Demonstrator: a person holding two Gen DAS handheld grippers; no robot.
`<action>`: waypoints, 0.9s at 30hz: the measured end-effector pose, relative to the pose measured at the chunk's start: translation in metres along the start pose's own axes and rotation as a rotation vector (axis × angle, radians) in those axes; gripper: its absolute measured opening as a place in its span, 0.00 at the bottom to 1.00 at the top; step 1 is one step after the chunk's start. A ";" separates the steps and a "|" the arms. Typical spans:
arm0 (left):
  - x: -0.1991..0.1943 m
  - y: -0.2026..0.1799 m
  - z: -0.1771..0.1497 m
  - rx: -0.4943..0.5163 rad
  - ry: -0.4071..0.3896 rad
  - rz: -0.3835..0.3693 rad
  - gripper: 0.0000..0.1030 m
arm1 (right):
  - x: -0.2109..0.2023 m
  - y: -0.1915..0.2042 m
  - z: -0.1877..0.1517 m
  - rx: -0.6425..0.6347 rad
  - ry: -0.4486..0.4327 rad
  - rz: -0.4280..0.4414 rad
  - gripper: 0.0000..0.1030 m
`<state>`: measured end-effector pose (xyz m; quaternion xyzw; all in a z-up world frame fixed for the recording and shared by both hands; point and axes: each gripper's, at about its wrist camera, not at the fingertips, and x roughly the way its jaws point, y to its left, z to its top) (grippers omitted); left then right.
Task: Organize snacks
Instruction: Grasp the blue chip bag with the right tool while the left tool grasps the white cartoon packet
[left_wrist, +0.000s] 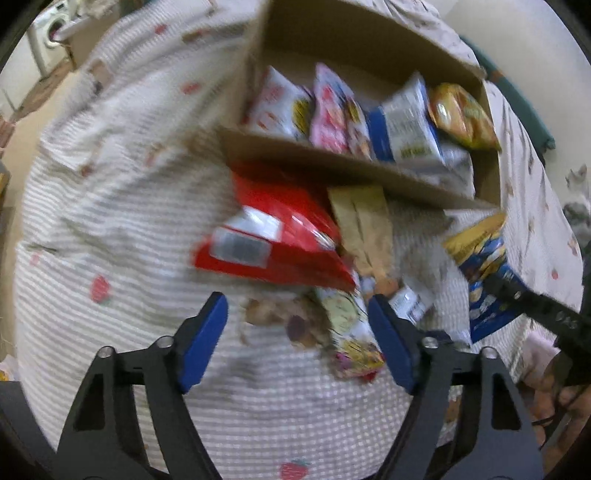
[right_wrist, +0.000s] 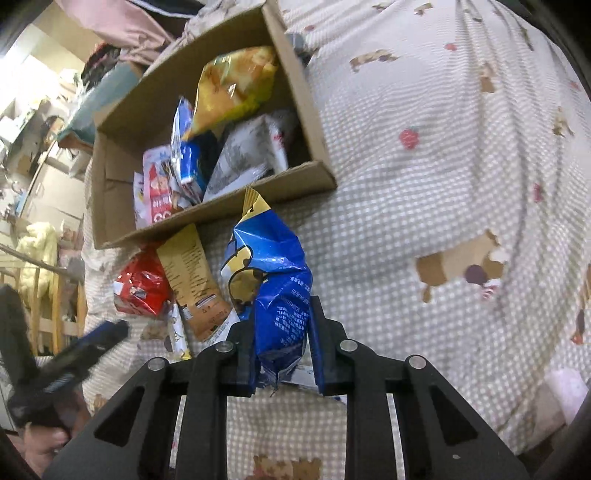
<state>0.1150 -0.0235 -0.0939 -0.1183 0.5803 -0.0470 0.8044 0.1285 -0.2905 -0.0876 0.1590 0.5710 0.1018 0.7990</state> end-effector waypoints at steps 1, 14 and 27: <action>0.004 -0.004 -0.001 0.011 0.011 -0.004 0.68 | -0.003 -0.003 -0.001 0.006 -0.006 0.005 0.22; 0.058 -0.040 -0.010 0.132 0.109 0.033 0.30 | -0.017 -0.015 -0.004 0.033 -0.026 0.046 0.22; 0.025 -0.036 -0.029 0.191 0.088 0.074 0.23 | -0.014 0.003 -0.008 0.003 -0.014 0.080 0.22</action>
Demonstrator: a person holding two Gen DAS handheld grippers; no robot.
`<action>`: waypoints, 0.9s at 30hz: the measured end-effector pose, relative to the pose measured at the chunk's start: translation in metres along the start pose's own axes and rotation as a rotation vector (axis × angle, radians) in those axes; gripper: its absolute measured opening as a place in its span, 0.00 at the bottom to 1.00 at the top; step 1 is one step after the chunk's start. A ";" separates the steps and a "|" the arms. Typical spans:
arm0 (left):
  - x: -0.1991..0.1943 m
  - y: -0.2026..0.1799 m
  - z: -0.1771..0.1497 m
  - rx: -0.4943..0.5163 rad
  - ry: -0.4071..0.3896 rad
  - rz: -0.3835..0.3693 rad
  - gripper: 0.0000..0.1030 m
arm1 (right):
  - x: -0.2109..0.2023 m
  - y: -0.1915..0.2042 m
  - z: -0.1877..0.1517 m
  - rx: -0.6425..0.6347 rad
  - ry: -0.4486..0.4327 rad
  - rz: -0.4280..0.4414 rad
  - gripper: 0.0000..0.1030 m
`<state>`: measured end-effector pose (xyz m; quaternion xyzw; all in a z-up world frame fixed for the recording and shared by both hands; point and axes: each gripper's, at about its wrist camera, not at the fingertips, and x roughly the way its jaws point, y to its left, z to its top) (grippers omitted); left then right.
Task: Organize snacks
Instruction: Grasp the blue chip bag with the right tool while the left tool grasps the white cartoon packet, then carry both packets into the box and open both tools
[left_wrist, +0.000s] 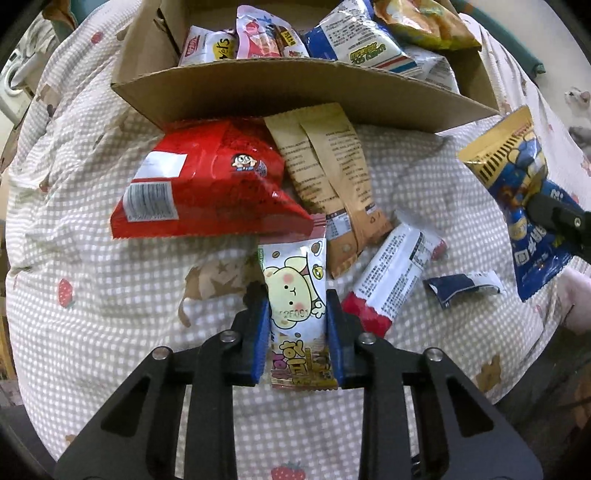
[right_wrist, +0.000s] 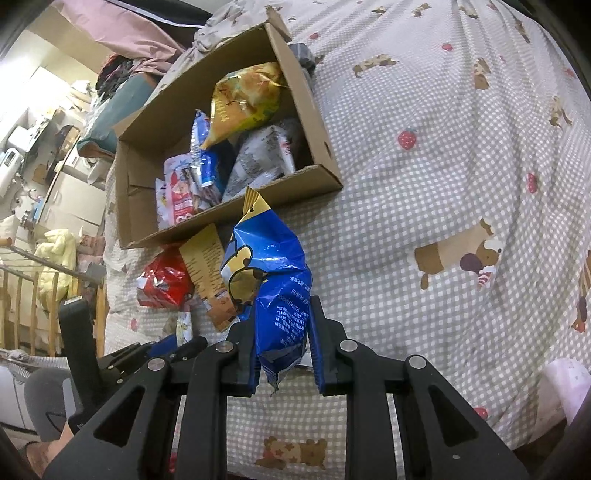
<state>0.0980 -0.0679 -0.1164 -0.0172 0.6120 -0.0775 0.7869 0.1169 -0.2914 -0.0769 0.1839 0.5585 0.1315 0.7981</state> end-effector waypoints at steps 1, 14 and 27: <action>-0.003 0.000 -0.003 -0.001 -0.004 0.004 0.23 | 0.000 0.002 0.000 -0.007 -0.001 0.002 0.22; -0.083 -0.001 -0.049 0.027 -0.145 0.050 0.23 | -0.013 0.025 0.000 -0.061 -0.021 0.103 0.22; -0.129 0.004 0.014 0.011 -0.329 0.096 0.23 | -0.050 0.051 0.012 -0.150 -0.196 0.154 0.22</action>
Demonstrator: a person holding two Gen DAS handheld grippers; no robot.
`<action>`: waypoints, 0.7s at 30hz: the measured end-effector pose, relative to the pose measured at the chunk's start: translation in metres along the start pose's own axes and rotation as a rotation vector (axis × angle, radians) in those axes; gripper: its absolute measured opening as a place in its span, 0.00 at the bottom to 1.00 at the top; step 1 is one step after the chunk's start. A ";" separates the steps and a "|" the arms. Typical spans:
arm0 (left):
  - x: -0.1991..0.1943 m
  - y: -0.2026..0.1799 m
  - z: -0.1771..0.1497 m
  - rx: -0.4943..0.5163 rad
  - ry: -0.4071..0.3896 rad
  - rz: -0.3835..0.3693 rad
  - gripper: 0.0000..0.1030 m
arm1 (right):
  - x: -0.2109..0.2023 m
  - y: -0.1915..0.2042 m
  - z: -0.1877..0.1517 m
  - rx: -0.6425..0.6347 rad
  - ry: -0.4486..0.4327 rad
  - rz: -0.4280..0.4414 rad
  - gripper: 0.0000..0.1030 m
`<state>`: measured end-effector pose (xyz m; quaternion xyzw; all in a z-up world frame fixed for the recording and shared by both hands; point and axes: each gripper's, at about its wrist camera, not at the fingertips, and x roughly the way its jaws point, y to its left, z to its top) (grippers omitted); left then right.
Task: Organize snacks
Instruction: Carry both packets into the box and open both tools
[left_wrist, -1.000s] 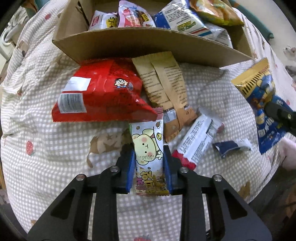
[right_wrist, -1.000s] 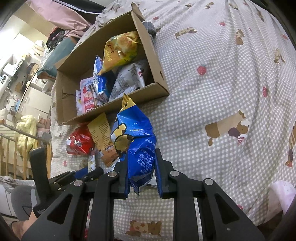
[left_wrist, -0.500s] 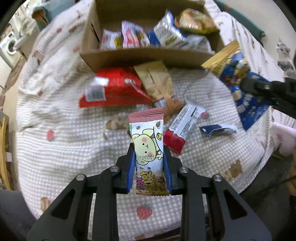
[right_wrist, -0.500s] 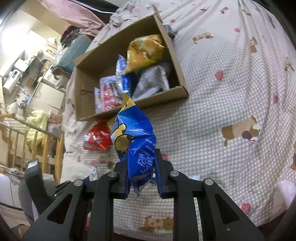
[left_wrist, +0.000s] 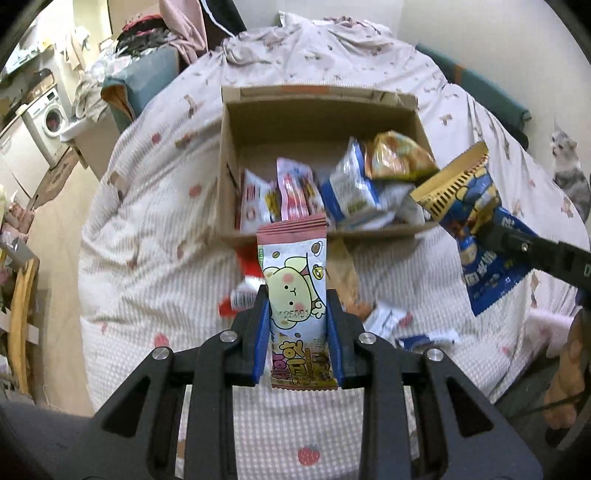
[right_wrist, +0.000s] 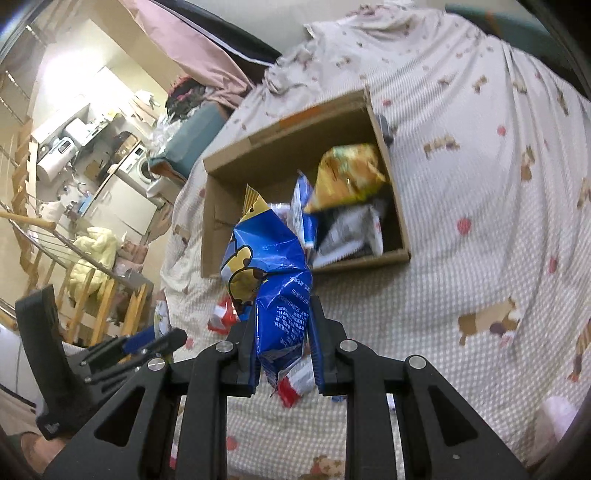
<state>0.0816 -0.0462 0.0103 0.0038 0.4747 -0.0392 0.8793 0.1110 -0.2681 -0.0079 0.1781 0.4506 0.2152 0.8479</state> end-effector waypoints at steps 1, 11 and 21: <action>0.000 0.001 0.006 0.004 -0.009 0.003 0.23 | -0.001 0.000 0.003 0.000 -0.011 -0.001 0.22; 0.003 0.026 0.061 -0.008 -0.082 0.015 0.23 | 0.015 0.010 0.057 0.002 -0.077 -0.009 0.22; 0.041 0.025 0.100 0.032 -0.092 0.024 0.23 | 0.068 0.021 0.092 -0.038 -0.031 -0.047 0.22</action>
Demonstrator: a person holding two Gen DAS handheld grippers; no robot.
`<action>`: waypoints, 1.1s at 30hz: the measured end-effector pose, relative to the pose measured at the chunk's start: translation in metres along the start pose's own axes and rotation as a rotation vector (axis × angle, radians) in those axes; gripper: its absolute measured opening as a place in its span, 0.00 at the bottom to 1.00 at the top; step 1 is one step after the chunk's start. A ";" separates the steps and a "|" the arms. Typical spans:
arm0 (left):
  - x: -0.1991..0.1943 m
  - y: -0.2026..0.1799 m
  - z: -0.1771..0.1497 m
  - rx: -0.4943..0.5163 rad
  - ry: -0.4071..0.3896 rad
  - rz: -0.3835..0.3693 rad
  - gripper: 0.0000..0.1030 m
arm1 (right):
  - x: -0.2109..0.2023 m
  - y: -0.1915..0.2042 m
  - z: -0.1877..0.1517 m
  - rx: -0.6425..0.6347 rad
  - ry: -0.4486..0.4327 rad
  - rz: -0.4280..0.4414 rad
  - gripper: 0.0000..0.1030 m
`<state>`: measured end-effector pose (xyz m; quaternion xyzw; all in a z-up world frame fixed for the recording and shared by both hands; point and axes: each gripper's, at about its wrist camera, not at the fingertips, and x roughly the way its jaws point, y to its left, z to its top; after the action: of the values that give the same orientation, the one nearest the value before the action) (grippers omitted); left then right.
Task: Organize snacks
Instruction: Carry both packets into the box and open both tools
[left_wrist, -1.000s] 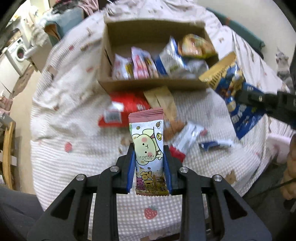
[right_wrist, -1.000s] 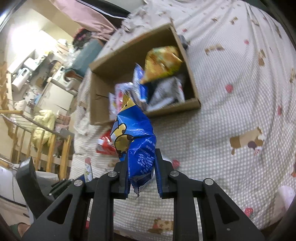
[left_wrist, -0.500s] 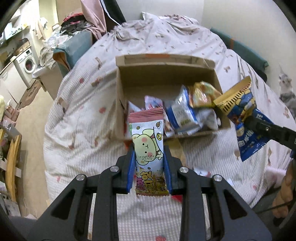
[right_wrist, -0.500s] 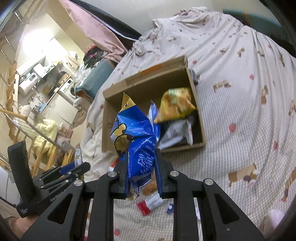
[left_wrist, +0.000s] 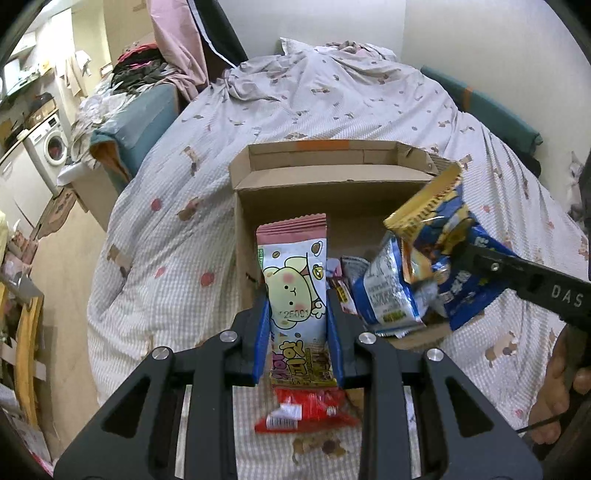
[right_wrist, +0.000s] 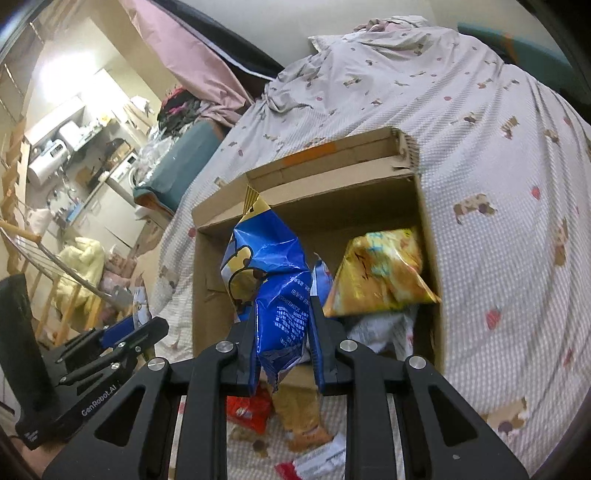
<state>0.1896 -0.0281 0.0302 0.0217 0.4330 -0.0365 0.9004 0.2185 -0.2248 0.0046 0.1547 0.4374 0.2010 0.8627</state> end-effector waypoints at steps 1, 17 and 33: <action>0.006 0.000 0.003 0.000 0.001 -0.001 0.23 | 0.006 0.001 0.002 -0.005 0.006 -0.003 0.22; 0.067 0.012 0.012 -0.052 -0.004 0.008 0.23 | 0.066 -0.013 0.014 0.025 0.065 -0.014 0.22; 0.069 -0.002 0.006 -0.014 0.007 -0.026 0.24 | 0.073 -0.030 0.013 0.099 0.089 -0.010 0.26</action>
<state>0.2369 -0.0333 -0.0204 0.0098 0.4364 -0.0450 0.8986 0.2751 -0.2164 -0.0516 0.1859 0.4855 0.1813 0.8348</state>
